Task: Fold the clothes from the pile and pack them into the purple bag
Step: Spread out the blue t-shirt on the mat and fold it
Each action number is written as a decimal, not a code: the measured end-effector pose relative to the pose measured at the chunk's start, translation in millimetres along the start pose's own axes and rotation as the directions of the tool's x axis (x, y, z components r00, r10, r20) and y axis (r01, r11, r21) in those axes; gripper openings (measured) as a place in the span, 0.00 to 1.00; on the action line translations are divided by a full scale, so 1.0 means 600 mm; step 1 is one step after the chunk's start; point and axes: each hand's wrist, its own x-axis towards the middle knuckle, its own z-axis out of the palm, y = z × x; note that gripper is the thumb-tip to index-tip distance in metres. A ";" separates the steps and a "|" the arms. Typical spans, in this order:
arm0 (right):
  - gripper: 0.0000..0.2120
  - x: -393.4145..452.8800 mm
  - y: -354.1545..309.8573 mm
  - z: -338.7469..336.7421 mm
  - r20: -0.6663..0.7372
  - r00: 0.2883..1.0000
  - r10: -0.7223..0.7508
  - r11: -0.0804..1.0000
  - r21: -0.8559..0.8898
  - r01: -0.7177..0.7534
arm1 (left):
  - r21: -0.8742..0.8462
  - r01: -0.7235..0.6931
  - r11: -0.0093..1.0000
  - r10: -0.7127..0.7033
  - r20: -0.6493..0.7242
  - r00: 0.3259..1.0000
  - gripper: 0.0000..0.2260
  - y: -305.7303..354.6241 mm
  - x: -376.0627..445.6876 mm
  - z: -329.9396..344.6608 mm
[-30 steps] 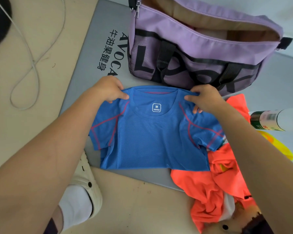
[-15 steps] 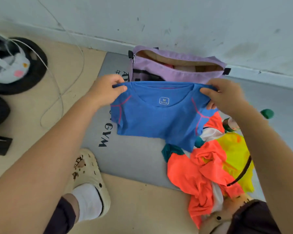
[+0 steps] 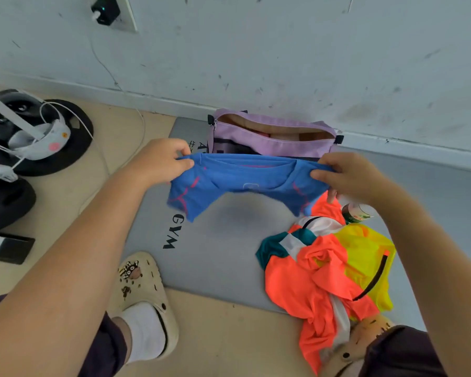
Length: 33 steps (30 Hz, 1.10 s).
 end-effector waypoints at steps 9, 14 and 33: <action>0.12 0.121 0.022 0.118 0.042 0.998 0.052 0.993 0.108 -0.056 | 0.113 0.014 0.994 -0.005 -0.086 0.996 0.05 -0.092 0.080 0.016; 0.06 0.219 0.069 0.278 0.230 0.967 0.109 0.991 -0.106 -0.086 | 0.283 0.108 0.953 -0.128 0.054 0.990 0.07 -0.201 0.152 0.152; 0.07 -0.015 0.106 0.495 -0.045 0.893 0.448 0.887 0.145 -0.438 | 0.311 0.114 0.943 -0.125 0.015 0.992 0.22 -0.149 -0.069 0.495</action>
